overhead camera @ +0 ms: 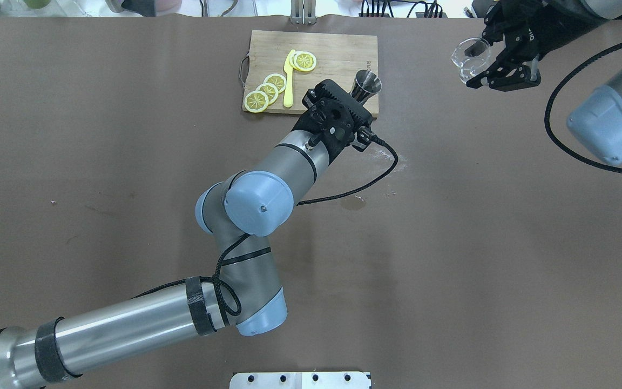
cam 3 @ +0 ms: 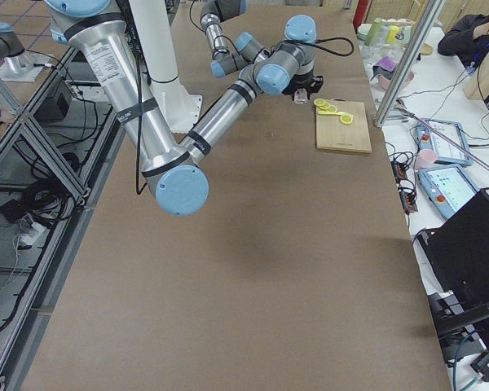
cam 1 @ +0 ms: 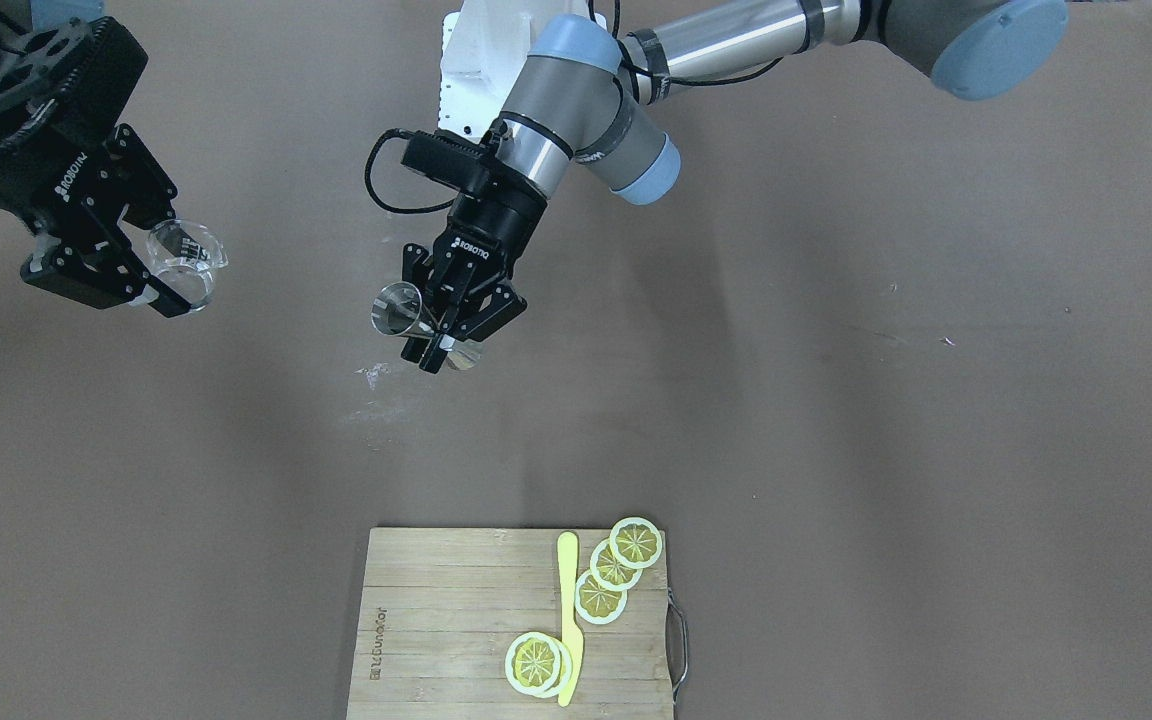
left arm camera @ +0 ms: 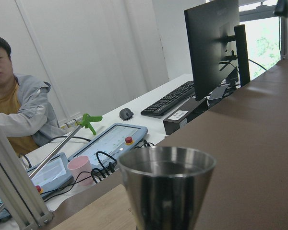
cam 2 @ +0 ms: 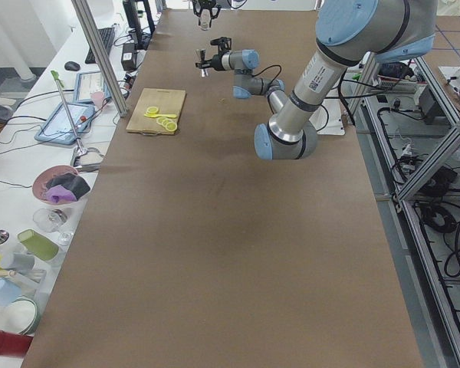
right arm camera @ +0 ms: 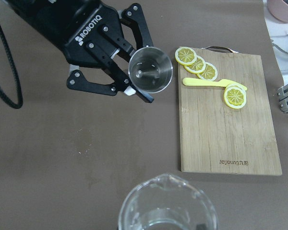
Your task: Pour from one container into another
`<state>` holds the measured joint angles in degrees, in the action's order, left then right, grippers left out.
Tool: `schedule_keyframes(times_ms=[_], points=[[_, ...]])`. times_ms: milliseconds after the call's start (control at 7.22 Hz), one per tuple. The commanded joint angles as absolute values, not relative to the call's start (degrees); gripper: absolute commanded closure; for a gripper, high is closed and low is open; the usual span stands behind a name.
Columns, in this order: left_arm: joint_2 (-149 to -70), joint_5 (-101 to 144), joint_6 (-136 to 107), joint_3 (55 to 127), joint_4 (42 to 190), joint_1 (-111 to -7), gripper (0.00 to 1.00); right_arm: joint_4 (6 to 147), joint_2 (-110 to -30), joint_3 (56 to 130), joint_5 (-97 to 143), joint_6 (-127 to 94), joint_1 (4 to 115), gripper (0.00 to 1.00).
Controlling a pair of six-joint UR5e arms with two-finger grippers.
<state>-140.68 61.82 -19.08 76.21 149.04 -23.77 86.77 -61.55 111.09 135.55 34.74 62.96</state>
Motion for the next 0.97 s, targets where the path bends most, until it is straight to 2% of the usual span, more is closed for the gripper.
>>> schedule_keyframes(times_ms=[0, 831], points=[[-140.63, 62.67, -19.07, 76.20, 149.59, -23.73, 1.00, 90.86, -57.76, 109.08, 133.95, 36.72, 62.49, 1.00], [-141.41, 62.58, -19.16, 75.76, 149.59, -23.55, 1.00, 100.19, -51.34, 108.28, 130.18, 41.66, 59.69, 1.00]])
